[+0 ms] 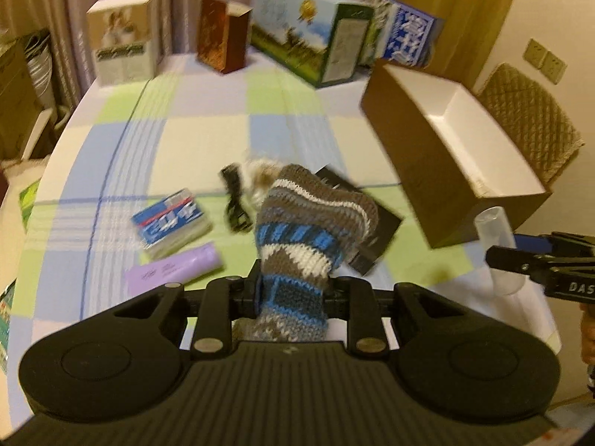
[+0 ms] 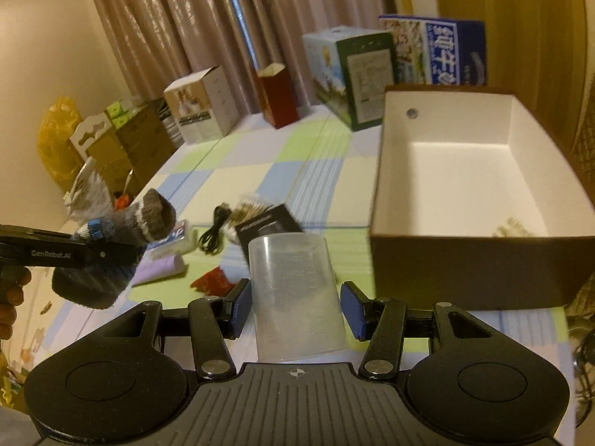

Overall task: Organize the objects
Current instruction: 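Carry the clear cup and knitted sock with both tools into the box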

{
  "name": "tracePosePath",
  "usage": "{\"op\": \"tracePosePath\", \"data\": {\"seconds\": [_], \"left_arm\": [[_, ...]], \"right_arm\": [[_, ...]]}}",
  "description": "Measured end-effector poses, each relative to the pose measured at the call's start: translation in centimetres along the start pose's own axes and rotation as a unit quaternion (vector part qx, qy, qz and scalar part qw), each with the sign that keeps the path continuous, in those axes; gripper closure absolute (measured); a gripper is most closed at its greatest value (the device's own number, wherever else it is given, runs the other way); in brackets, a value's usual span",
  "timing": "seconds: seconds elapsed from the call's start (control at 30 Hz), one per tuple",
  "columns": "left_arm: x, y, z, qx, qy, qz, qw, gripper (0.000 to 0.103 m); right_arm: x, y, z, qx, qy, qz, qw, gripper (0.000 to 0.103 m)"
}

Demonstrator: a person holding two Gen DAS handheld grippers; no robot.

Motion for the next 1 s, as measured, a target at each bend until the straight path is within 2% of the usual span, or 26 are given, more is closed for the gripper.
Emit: {"op": "tracePosePath", "data": {"seconds": [0.23, 0.57, 0.8, 1.0], "left_arm": [[-0.4, -5.7, 2.6, 0.03, -0.027, -0.038, 0.9985, 0.082], [0.0, -14.4, 5.9, 0.079, -0.053, -0.091, 0.9913, 0.082], [1.5, -20.0, 8.7, 0.099, -0.067, -0.109, 0.9868, 0.082], [4.2, -24.0, 11.5, 0.107, -0.064, -0.103, 0.9868, 0.082]], "right_arm": [[-2.7, -2.4, 1.0, 0.003, -0.021, -0.017, 1.0, 0.054], [-6.4, -7.1, 3.0, 0.015, -0.047, -0.044, 0.998, 0.054], [-7.5, -11.5, 5.7, 0.017, -0.059, -0.064, 0.996, 0.054], [-6.8, -15.6, 8.4, 0.012, -0.059, -0.08, 0.995, 0.054]]}}
Point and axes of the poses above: each gripper's, at about its wrist camera, not at the fingertips, and x roughly the way its jaws point, y to its left, z to its top, the point moved 4 cm from there along x, roughly the way its jaws point, and after that the axes turned 14 degrees about z, right-handed, at the moved point
